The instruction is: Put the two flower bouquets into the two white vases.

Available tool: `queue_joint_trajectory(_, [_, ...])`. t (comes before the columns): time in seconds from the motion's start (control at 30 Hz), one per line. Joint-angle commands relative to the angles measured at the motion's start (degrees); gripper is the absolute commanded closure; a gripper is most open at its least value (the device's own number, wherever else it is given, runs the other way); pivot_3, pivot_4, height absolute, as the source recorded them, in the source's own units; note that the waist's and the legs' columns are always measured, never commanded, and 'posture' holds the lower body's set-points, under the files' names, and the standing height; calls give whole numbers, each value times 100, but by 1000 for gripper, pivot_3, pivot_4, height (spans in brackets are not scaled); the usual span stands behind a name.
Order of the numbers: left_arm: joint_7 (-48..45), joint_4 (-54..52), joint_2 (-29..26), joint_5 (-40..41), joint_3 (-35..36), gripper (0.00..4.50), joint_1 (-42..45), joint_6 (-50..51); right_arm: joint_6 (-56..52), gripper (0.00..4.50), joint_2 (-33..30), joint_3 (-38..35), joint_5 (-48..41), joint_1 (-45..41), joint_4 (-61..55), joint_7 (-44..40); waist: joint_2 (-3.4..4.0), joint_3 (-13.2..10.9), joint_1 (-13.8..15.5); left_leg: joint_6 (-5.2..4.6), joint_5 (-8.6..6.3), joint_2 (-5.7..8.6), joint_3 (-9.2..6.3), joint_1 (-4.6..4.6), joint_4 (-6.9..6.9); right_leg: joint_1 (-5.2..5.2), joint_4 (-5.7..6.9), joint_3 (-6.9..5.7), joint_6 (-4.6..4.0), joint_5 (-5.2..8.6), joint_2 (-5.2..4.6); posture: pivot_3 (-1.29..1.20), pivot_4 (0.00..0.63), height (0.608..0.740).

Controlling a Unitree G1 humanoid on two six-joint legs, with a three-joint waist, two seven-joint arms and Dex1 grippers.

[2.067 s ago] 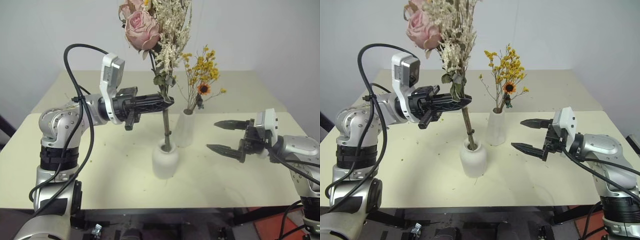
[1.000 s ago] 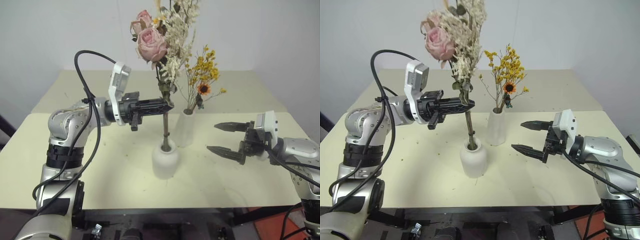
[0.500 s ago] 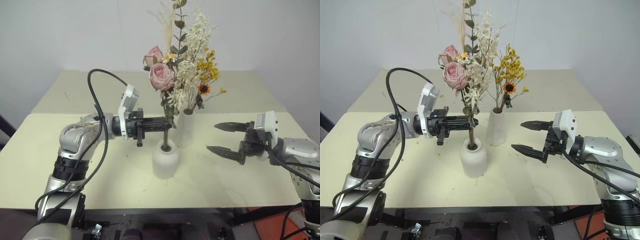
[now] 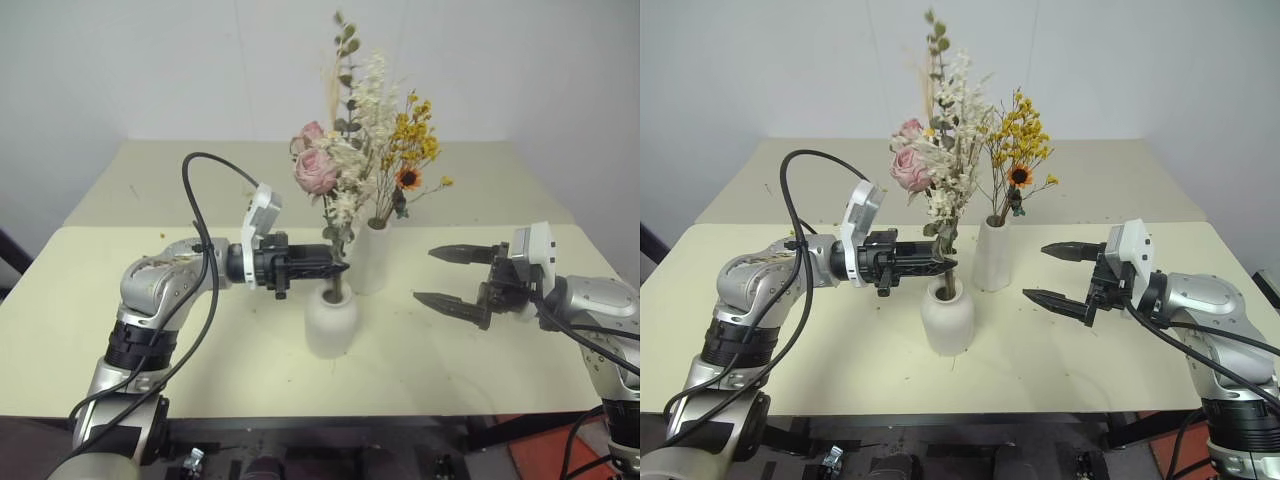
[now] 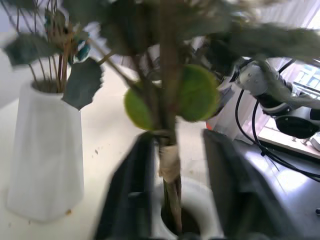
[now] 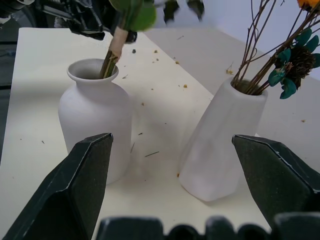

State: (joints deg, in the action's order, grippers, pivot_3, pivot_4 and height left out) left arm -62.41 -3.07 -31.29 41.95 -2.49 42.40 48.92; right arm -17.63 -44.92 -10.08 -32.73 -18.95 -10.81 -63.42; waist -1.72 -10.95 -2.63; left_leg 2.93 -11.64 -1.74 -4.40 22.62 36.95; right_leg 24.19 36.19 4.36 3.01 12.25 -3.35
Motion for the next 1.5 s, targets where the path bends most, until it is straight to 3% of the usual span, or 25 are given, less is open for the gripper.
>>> queue_joint_trajectory(0.03, [-101,-364,-254,114,160,1531,-136,67,68,0,-31,-183,-86,18,-197,17,0,0,-7,0,0,0,0,0,0,0,0,0,0,0,0,0,150,740])
queue_joint_trajectory(0.2, [-68,-880,-749,254,467,14,-775,116,90,0,-14,-109,-52,-10,-91,-41,0,0,-9,0,0,-2,1,-2,0,0,2,1,0,0,0,0,150,740])
queue_joint_trajectory(0.37, [127,-1415,-1062,171,719,14,-1498,32,99,0,-29,-64,-42,-61,12,-144,0,0,5,0,0,-5,2,-1,0,0,0,0,-1,1,0,0,150,740])
queue_joint_trajectory(0.63, [279,-2103,-1460,205,1939,14,-3083,-482,67,0,-169,-16,7,-162,260,-429,1,-1,3,-2,-2,-11,5,-5,-2,2,1,0,-6,3,2,0,150,740])
queue_joint_trajectory(1.07, [1180,-3054,-1367,731,4066,14,-4597,-550,-15,0,-236,196,93,-550,747,-755,1,-1,3,-3,-3,-13,9,-12,-5,-2,0,0,-8,5,2,0,150,740])
queue_joint_trajectory(1.3, [1548,-3539,-1261,834,4461,14,-4933,-879,-74,0,-281,225,120,-666,866,-816,1,-1,13,-3,-3,-13,10,-14,-5,-3,-1,0,-10,6,2,0,150,740])
queue_joint_trajectory(1.5, [1744,-3621,-1278,956,4347,14,-5019,-928,-179,0,-328,198,83,-644,754,-804,1,-1,10,-3,-3,-13,11,-17,-5,-4,2,0,-11,6,2,0,150,740])
